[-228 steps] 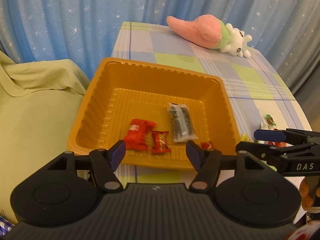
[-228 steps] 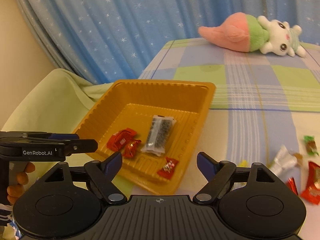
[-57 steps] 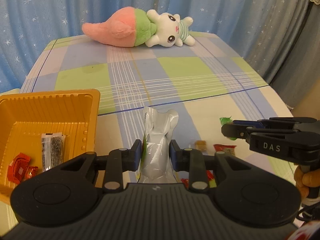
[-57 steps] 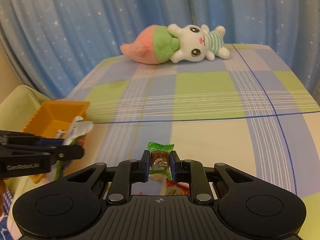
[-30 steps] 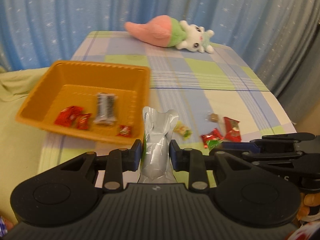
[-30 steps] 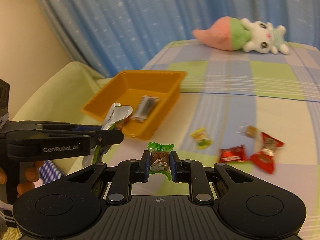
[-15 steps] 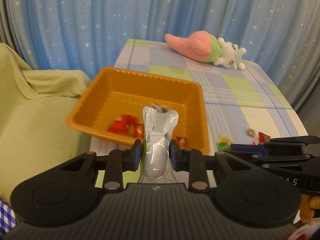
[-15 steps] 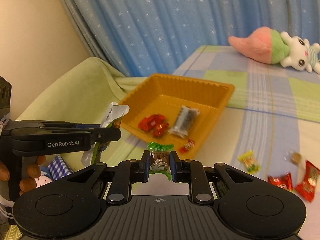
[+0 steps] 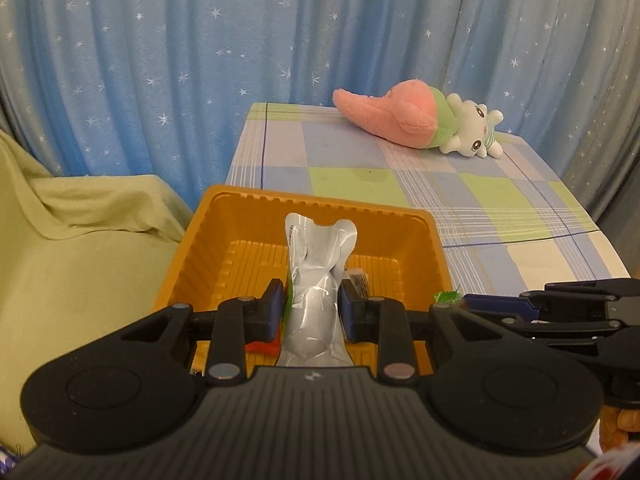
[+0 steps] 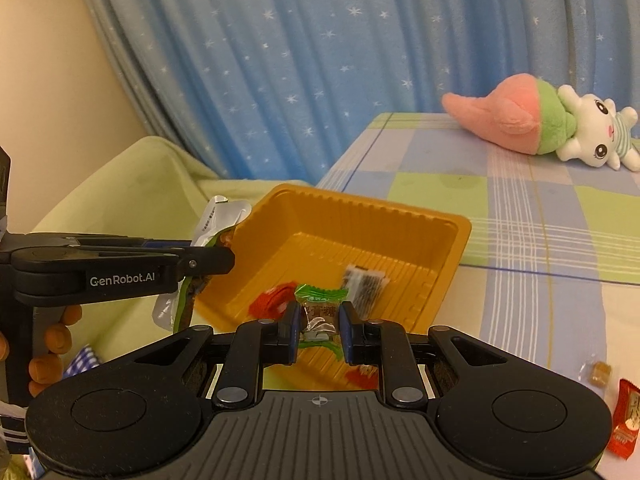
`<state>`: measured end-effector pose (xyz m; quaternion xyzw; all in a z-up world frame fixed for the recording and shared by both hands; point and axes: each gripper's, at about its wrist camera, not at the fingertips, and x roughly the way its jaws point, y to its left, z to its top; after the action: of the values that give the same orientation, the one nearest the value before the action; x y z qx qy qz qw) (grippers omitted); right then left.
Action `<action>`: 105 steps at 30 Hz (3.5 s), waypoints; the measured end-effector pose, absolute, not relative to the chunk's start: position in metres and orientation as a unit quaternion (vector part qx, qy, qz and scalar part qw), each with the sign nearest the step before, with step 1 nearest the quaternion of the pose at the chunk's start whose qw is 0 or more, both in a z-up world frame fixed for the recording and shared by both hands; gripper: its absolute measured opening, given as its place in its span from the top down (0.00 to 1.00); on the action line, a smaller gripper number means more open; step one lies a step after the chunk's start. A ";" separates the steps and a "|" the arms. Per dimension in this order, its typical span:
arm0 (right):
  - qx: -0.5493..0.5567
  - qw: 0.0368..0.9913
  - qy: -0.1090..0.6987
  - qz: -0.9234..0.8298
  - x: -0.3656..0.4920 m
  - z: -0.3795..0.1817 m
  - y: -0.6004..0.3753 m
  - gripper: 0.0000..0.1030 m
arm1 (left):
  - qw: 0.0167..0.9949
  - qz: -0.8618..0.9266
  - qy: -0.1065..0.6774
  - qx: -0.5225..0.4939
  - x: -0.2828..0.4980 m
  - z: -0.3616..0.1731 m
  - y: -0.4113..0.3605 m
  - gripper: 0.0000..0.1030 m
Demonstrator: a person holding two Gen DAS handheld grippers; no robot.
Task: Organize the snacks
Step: 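Carry the foil packet and green candy over the orange tray with both tools, then open the left tool releasing the foil packet while the right tool drops the green candy, then move both open tools away from the tray toward the remaining candies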
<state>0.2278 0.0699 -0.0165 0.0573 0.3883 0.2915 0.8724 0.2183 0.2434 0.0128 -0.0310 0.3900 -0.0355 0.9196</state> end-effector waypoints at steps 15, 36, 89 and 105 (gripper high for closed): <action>0.043 0.880 0.411 0.234 0.285 -0.042 0.080 0.80 | 0.897 -0.043 0.440 -0.020 0.297 -0.033 0.241 0.74; 0.050 0.876 0.431 0.211 0.304 -0.055 0.078 0.80 | 0.883 -0.056 0.466 0.007 0.336 -0.066 0.234 0.68; 0.083 0.888 0.384 0.238 0.229 -0.012 0.044 0.24 | 0.909 -0.004 0.414 -0.039 0.216 0.005 0.251 0.26; 0.089 0.866 0.422 0.251 0.165 -0.014 -0.019 0.23 | 0.903 -0.002 0.428 -0.047 0.157 0.002 0.202 0.25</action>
<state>0.1648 -0.0192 -0.0145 0.0888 0.4225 0.2511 0.8664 0.1569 0.2018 0.0024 -0.0473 0.4278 -0.0021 0.9026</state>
